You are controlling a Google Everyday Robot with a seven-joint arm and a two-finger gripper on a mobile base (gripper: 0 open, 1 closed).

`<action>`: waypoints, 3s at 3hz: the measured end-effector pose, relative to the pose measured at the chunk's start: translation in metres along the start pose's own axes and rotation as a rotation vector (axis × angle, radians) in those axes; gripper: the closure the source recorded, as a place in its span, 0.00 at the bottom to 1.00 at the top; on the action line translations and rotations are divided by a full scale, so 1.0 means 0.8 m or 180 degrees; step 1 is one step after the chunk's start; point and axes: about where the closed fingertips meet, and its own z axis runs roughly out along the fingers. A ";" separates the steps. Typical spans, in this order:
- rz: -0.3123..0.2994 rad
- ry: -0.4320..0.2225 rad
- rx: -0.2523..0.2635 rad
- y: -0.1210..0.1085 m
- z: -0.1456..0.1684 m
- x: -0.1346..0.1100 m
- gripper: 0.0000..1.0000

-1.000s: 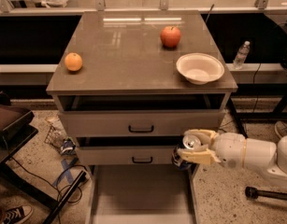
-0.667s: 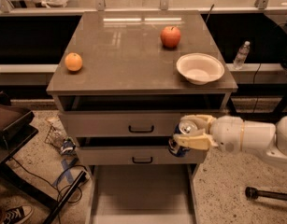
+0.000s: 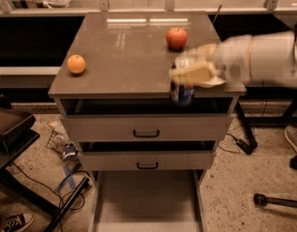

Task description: Pick pepsi can from bottom drawer and place on counter

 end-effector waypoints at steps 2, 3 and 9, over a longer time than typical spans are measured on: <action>0.0146 0.0027 0.0352 -0.084 0.061 -0.155 1.00; 0.0252 -0.0179 0.0433 -0.126 0.127 -0.189 1.00; 0.0796 -0.0124 0.0583 -0.244 0.334 -0.156 1.00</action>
Offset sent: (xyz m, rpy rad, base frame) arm 0.1653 0.0750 0.1399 0.0427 0.0035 -0.2414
